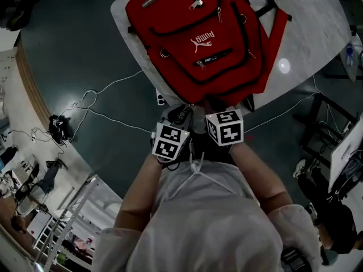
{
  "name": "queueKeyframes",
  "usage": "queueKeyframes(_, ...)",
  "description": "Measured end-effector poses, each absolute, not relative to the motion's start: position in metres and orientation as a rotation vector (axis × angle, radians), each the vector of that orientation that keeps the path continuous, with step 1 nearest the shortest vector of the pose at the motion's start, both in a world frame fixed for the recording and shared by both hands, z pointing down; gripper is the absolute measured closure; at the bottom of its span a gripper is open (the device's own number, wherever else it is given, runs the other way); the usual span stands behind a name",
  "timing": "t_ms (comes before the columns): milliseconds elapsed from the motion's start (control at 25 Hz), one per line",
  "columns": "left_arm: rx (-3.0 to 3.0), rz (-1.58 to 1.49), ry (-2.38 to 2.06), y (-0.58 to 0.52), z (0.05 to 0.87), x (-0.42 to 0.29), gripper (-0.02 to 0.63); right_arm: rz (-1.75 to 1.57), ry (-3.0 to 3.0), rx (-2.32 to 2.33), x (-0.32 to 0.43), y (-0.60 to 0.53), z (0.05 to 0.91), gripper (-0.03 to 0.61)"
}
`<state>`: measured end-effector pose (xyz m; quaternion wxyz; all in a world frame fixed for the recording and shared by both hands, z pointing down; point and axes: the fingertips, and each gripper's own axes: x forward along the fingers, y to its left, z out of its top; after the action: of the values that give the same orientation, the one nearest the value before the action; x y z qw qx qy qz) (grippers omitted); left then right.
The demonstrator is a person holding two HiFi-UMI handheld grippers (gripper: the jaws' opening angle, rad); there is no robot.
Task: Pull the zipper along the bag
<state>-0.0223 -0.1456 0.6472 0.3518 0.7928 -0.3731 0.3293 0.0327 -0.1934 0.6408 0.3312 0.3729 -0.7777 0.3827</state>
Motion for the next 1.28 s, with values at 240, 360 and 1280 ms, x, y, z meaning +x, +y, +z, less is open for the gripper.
queueKeyframes(240, 2.01, 0.958, -1.002, -0.145, 0.655, -0.025, 0.55, 0.992, -2.036, 0.945, 0.032, -0.194, 0.641, 0.552)
queueKeyframes(360, 2.007, 1.0, -0.973, -0.144, 0.657, -0.025, 0.561, 0.95, -2.02, 0.956, 0.032, -0.194, 0.641, 0.551)
queueKeyframes(1280, 2.112, 1.067, -0.639, -0.146, 0.65, -0.041, 0.591, 0.921, -1.846, 1.125, 0.035, -0.192, 0.643, 0.551)
